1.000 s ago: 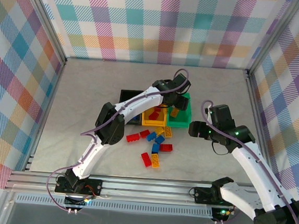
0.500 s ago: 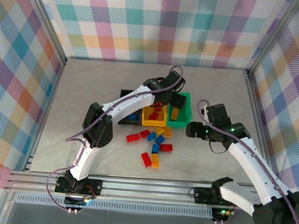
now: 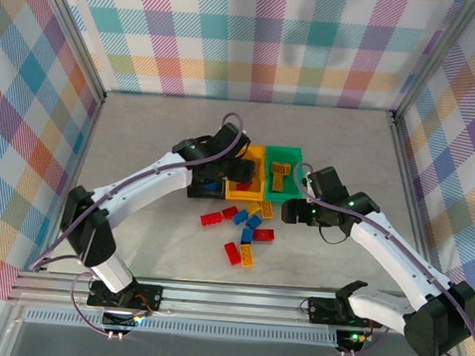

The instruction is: Sort the legos into containers by color

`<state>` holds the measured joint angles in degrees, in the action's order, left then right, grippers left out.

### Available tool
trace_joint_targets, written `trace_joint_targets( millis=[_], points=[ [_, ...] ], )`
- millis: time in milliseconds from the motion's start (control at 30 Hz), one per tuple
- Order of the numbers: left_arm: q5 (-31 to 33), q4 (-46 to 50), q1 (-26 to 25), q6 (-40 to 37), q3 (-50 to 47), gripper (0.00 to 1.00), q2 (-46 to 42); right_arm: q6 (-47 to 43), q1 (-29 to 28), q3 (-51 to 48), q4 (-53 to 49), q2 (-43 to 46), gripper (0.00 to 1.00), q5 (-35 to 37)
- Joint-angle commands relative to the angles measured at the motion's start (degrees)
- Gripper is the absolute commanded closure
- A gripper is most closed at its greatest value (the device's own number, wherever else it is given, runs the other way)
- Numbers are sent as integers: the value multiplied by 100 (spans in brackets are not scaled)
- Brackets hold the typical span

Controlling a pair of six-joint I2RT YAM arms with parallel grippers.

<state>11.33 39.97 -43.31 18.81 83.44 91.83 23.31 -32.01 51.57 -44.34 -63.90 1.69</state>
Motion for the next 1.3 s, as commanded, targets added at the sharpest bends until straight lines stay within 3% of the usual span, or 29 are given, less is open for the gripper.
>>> trace_joint_targets(
  millis=[0, 167, 400, 800, 1100, 1267],
  points=[
    [307, -57, 25, 88, -543, 23, -548, 307, -252, -55, 196, -76, 19, 129],
    [380, -293, 36, 273, -1596, 22, -1318, 545, -609, -200, 449, -298, 20, 232],
    [564, -175, 27, 394, -1910, 22, -1732, 852, -969, -240, 675, -644, 20, 379],
    [658, -182, 28, 466, -1937, 22, -1940, 1069, -1351, -305, 895, -1289, 20, 560],
    [754, -16, 26, 585, -2057, 21, -1903, 1008, -1369, -371, 1396, -1729, 23, 110],
    [364, 106, 25, 642, -2358, 28, -1524, 896, -1369, -260, 1270, -1670, 22, 233]
  ],
)
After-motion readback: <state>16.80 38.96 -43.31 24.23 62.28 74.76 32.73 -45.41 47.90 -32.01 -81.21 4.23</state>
